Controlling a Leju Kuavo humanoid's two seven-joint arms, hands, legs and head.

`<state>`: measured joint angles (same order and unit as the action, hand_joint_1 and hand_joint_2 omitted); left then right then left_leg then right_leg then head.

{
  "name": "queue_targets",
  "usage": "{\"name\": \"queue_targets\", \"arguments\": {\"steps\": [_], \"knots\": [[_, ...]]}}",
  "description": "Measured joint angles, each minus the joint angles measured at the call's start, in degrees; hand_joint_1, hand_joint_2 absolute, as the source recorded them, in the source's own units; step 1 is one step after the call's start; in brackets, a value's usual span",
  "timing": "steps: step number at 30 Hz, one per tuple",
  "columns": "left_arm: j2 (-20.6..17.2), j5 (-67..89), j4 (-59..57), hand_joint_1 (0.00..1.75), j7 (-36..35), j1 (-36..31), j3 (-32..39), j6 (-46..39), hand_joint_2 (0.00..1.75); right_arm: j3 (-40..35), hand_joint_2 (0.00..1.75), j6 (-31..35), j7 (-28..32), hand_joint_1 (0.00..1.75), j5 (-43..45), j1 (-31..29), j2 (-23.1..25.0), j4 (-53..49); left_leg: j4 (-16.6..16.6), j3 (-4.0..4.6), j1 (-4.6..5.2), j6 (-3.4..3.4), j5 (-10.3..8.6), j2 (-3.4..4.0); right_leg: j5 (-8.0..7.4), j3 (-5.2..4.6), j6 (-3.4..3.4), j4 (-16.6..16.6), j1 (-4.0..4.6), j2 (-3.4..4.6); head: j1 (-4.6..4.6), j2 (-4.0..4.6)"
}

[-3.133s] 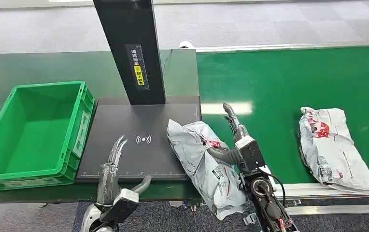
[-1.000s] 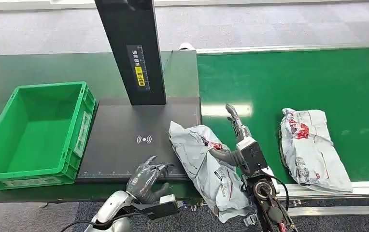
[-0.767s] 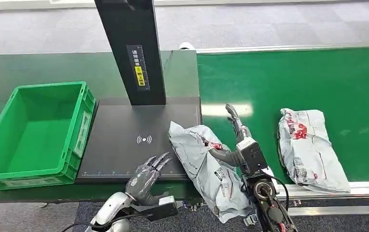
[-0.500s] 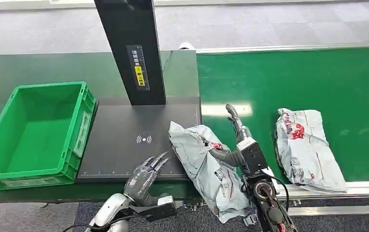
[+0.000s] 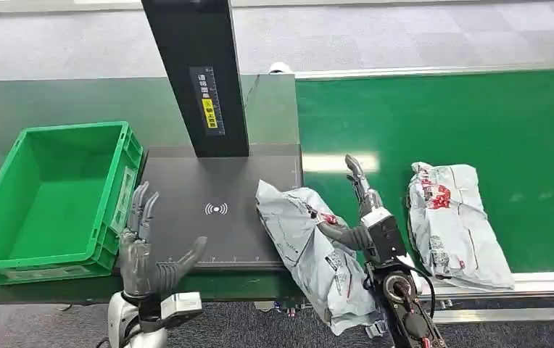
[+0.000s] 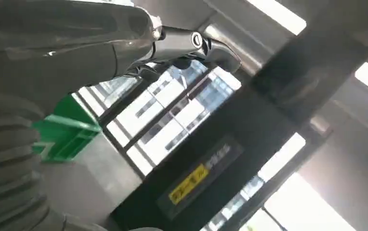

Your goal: Moved the parcel from conveyor to table for the left to box.

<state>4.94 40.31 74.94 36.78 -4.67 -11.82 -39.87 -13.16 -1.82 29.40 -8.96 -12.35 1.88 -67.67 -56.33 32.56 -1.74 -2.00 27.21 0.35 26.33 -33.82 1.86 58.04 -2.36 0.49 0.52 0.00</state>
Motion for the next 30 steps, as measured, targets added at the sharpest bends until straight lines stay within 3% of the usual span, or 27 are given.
{"name": "queue_targets", "arguments": {"steps": [5, 15, 21, 30], "knots": [[0.31, -4.62, 1.08, 0.00, -0.85, 0.63, 0.39, 2.59, 1.75, -0.13, 1.75, 0.72, 0.99, 0.00, 0.96, -0.47, -0.02, 0.22, 0.00, -0.01, 0.00, 0.00, 0.00, -0.01, 0.00, -0.02, 0.00, 0.00, 0.00, 0.00, 0.00, 0.00], [-2.21, -10.45, 3.30, 0.00, -3.17, 1.91, -8.23, 23.94, 1.75, 2.19, 1.75, 6.39, 1.12, 0.00, 0.00, -1.37, -0.63, -0.02, -0.01, 0.04, 0.02, 0.00, 0.00, -0.02, 0.00, -0.06, 0.00, 0.00, -0.02, -0.01, 0.00, 0.00], [-3.01, -7.53, 3.76, 0.00, -4.63, 1.27, -13.42, 28.58, 1.75, 6.38, 1.75, 10.60, -0.24, 0.00, -1.42, -1.44, -0.98, -1.70, -0.01, 0.03, 0.02, 0.00, 0.00, 0.00, -0.01, -0.08, 0.00, 0.00, -0.02, 0.00, 0.00, 0.00], [-3.78, -6.78, 4.22, 0.00, -4.87, -0.57, -17.14, 30.45, 1.75, 9.75, 1.75, 8.94, -2.62, 0.00, -4.37, -1.20, -0.98, -3.13, -0.01, 0.03, 0.02, 0.00, 0.00, 0.02, -0.01, -0.09, 0.00, 0.00, -0.02, 0.00, 0.00, 0.00]]}}
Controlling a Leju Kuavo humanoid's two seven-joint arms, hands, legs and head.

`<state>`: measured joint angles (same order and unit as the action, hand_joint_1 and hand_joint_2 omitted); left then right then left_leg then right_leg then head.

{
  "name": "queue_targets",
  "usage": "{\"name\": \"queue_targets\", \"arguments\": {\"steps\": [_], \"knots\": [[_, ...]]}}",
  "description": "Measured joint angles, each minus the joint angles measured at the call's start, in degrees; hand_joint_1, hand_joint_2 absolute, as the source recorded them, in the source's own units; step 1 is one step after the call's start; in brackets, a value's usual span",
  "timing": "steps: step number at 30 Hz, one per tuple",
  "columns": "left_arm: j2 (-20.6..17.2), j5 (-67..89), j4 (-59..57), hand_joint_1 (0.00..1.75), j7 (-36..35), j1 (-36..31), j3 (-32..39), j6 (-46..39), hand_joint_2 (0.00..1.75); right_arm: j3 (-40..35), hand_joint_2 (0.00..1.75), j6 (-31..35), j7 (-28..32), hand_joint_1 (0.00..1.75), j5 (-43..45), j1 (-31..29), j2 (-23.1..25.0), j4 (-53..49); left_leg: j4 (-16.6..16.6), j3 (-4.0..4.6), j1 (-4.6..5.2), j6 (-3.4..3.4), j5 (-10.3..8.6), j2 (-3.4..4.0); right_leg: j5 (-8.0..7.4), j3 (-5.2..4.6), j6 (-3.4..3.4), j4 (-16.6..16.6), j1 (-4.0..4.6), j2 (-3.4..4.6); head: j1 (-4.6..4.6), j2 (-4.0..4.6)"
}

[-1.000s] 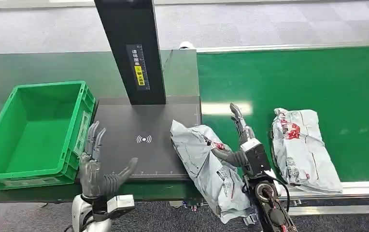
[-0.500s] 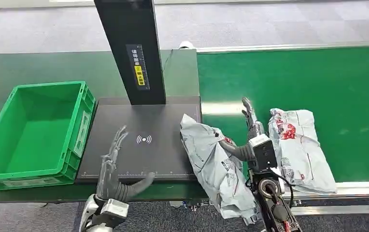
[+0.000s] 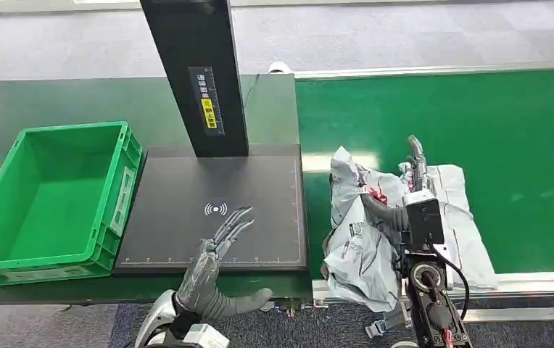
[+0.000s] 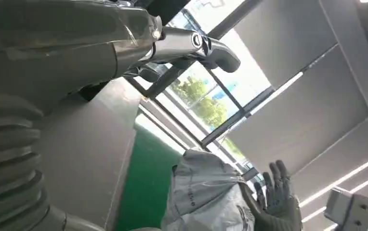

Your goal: Moved the parcel from conveyor to table for the left to box.

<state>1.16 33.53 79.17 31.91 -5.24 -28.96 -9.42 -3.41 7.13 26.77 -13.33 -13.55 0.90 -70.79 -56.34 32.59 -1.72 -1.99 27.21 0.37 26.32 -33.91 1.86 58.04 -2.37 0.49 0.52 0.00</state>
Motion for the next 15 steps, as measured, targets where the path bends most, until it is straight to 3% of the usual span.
{"name": "queue_targets", "arguments": {"steps": [7, 15], "knots": [[-0.20, 1.07, 0.61, 0.00, 1.14, -0.09, -0.40, -2.72, 1.75, 0.61, 1.75, -1.55, -0.13, 0.00, -0.55, 0.17, 0.37, 0.00, 0.00, 0.01, 0.00, 0.00, 0.00, 0.00, 0.00, 0.01, 0.00, 0.00, 0.00, 0.00, 0.00, 0.00], [0.50, -5.12, 4.02, 0.00, 6.54, -0.45, 3.74, -25.73, 1.75, -2.32, 1.75, -7.56, 3.21, 0.00, -3.32, -2.34, 1.86, 2.89, 0.01, 0.03, -0.01, 0.00, -0.03, 0.02, -0.01, 0.01, -0.01, 0.02, 0.01, 0.00, 0.00, 0.00]]}}
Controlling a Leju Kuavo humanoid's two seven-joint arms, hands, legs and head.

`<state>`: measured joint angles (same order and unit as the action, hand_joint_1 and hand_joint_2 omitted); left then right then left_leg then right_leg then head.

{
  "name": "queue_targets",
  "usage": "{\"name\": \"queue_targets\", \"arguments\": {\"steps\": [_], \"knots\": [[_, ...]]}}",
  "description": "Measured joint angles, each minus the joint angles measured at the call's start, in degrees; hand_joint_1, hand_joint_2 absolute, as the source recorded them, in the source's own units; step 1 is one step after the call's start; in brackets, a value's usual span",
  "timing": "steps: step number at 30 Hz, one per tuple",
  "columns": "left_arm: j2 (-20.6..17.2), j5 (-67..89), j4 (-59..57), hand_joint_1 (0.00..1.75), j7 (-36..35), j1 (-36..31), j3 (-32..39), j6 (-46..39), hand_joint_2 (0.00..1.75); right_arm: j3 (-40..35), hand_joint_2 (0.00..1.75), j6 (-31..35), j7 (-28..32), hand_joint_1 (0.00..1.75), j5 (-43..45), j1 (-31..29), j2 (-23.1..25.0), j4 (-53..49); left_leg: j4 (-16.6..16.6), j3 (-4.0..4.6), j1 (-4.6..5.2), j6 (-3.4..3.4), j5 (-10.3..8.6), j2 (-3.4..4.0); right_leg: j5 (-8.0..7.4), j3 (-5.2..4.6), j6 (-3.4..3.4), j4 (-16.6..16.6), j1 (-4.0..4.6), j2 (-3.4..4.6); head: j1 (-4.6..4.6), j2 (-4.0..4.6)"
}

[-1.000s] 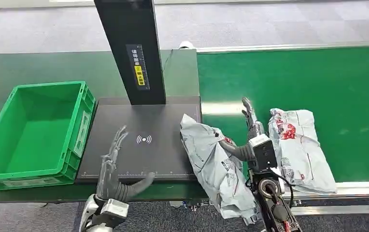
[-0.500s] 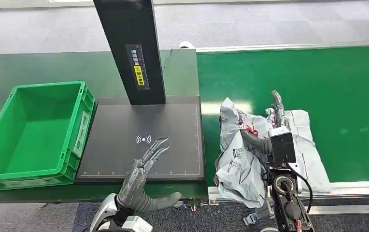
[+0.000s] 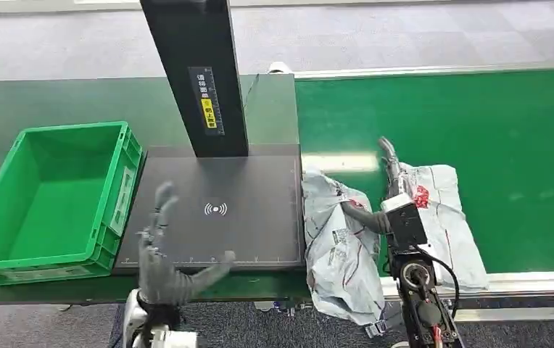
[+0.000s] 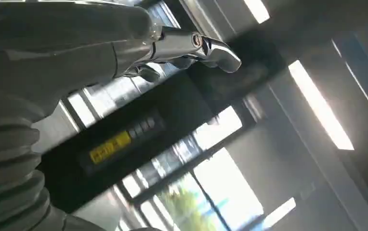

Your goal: Moved the parcel from conveyor to table for the left to box.

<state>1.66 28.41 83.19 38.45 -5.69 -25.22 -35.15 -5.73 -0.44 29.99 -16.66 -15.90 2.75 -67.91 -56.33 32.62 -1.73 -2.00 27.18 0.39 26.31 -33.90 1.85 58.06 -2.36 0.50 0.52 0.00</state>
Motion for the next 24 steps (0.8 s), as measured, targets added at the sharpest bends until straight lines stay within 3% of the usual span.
{"name": "queue_targets", "arguments": {"steps": [3, 11, 18, 24], "knots": [[0.39, -2.49, 1.40, 0.00, 0.09, -0.32, 1.90, -4.04, 1.75, -3.04, 1.75, -0.46, 0.46, 0.00, -0.42, -4.80, 0.26, 3.96, 0.00, 0.00, 0.00, 0.04, -0.04, 0.00, -0.03, 0.02, 0.00, 0.01, 0.00, 0.03, 0.00, 0.00], [2.97, -2.27, 5.64, 0.00, 0.11, 0.00, 5.48, -4.65, 1.75, -11.85, 1.75, -1.18, 2.08, 0.00, -3.54, -20.12, 3.81, 19.94, -0.01, -0.02, -0.01, 0.04, -0.05, -0.03, -0.05, -0.02, 0.00, 0.01, 0.01, 0.04, -0.02, 0.00], [3.52, -3.71, 5.75, 0.00, 0.11, 0.03, 5.44, -4.65, 1.75, -16.81, 1.75, -2.67, 1.77, 0.00, -5.01, -27.23, 8.24, 29.95, -0.01, 0.04, -0.01, 0.03, -0.05, -0.02, -0.03, -0.08, -0.01, 0.02, 0.01, 0.05, 0.00, 0.00], [3.54, -5.50, 4.15, 0.00, 0.11, -0.22, 3.80, -4.63, 1.75, -22.73, 1.75, -9.12, 0.37, 0.00, -9.42, -29.07, 10.47, 38.19, -0.01, 0.03, 0.00, 0.03, -0.05, -0.02, -0.03, -0.08, -0.01, 0.01, 0.01, 0.04, 0.02, 0.00]]}}
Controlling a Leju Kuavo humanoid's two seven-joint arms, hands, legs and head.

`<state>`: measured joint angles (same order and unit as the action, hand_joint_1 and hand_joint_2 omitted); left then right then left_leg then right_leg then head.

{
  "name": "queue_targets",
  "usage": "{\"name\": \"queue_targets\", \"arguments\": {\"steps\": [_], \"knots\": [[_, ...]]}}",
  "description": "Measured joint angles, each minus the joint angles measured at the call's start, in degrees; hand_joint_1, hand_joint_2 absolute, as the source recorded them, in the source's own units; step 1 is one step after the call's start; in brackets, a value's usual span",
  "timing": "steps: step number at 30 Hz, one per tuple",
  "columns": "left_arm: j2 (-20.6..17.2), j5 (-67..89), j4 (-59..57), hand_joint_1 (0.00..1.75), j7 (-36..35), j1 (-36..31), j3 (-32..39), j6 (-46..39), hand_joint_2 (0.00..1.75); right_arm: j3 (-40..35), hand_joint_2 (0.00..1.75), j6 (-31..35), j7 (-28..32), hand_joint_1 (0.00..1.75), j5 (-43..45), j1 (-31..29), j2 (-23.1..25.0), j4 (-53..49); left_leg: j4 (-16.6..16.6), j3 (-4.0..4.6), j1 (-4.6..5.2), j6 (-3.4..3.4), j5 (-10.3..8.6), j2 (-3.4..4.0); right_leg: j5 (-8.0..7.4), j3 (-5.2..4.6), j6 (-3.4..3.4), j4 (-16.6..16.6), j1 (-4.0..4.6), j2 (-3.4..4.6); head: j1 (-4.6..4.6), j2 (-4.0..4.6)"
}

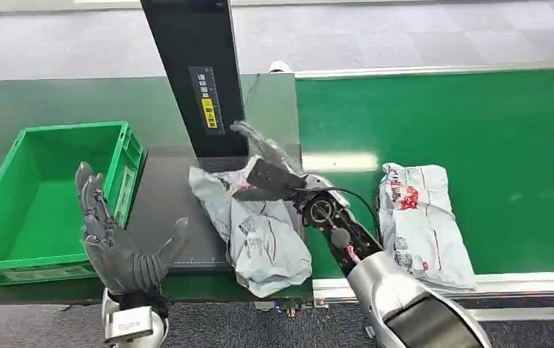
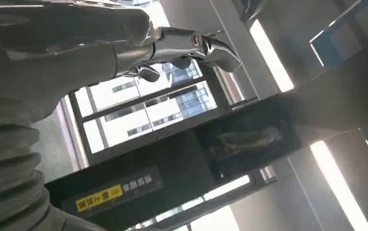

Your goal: Moved the parcel from conveyor to table for the left to box.

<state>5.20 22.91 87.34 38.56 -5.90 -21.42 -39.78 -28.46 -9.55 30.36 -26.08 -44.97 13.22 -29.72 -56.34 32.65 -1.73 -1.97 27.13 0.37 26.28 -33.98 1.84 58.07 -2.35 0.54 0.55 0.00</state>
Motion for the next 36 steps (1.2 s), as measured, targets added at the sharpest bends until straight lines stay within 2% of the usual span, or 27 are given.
{"name": "queue_targets", "arguments": {"steps": [2, 6, 9, 15, 17, 20, 25, 30, 36], "knots": [[0.02, 0.00, -0.94, 0.00, 0.00, -0.20, -0.72, 0.24, 1.75, -1.99, 1.75, 0.73, 0.07, 0.00, -0.32, 0.07, 0.24, 1.75, -0.01, 0.00, 0.00, 0.00, 0.00, 0.00, 0.00, -0.02, 0.00, 0.00, 0.00, 0.00, -0.02, 0.00], [0.09, 0.57, -2.44, 0.00, -0.20, -0.59, -1.26, 2.05, 1.75, -2.33, 1.75, 10.92, 2.03, 0.00, 2.76, 0.81, 0.00, 2.42, -0.01, -0.02, 0.00, 0.00, 0.00, 0.04, 0.00, -0.02, 0.00, -0.01, 0.00, 0.02, 0.00, 0.00], [0.07, 0.70, -4.21, 0.00, -0.39, -1.82, -1.77, 3.39, 1.75, -2.71, 1.75, 9.57, -0.73, 0.00, 2.20, 1.21, -1.22, 2.60, -0.02, -0.03, 0.01, 0.00, 0.00, -0.01, -0.01, 0.01, 0.00, -0.01, -0.01, -0.01, 0.00, 0.00], [0.02, 1.05, -5.88, 0.00, -0.57, -2.09, -1.75, 3.26, 1.75, 0.62, 1.75, 16.44, 4.99, 0.00, 8.46, 3.09, -2.82, 0.23, -0.02, -0.03, 0.00, 0.00, 0.00, 0.04, -0.02, -0.01, 0.00, -0.01, -0.01, 0.02, -0.04, 0.00], [-0.20, 4.05, -6.36, 0.00, -3.27, -2.13, -2.10, 5.71, 1.75, 2.13, 1.75, 16.99, 6.60, 0.00, 11.05, 3.90, -3.41, -1.82, -0.02, -0.03, 0.01, 0.00, 0.00, 0.00, -0.01, -0.01, 0.00, -0.01, -0.01, 0.00, -0.02, 0.00], [-1.01, 13.89, -9.05, 0.00, -14.72, -2.82, -3.98, 16.19, 1.75, 3.59, 1.75, 16.99, 7.10, 0.00, 12.94, 4.79, -4.59, -4.77, -0.02, -0.02, 0.02, 0.00, 0.00, 0.02, -0.01, 0.00, 0.00, -0.01, -0.02, 0.01, -0.02, 0.00], [-1.88, 24.68, -16.83, 0.00, -23.11, -4.13, -7.78, 26.98, 1.75, 4.40, 1.75, 16.42, 7.50, 0.00, 13.73, 5.96, -5.57, -6.93, -0.03, -0.02, 0.02, 0.00, 0.01, 0.14, -0.02, -0.05, 0.01, -0.01, -0.02, 0.09, -0.04, 0.00], [-1.84, 30.23, -24.91, 0.00, -29.22, -5.95, -10.34, 29.26, 1.75, 4.40, 1.75, 16.31, 7.48, 0.00, 13.53, 8.15, -6.12, -8.05, -0.02, 0.00, 0.01, 0.00, 0.01, 0.13, -0.02, -0.06, 0.00, -0.01, -0.01, 0.08, -0.04, 0.00], [-1.81, 31.23, -28.59, 0.00, -30.18, -7.23, -11.10, 29.59, 1.75, 4.40, 1.75, 16.16, 7.43, 0.00, 13.33, 9.61, -6.51, -8.59, -0.02, 0.02, 0.01, 0.00, 0.01, 0.10, -0.02, -0.05, 0.01, -0.01, -0.02, 0.08, -0.04, 0.00]]}}
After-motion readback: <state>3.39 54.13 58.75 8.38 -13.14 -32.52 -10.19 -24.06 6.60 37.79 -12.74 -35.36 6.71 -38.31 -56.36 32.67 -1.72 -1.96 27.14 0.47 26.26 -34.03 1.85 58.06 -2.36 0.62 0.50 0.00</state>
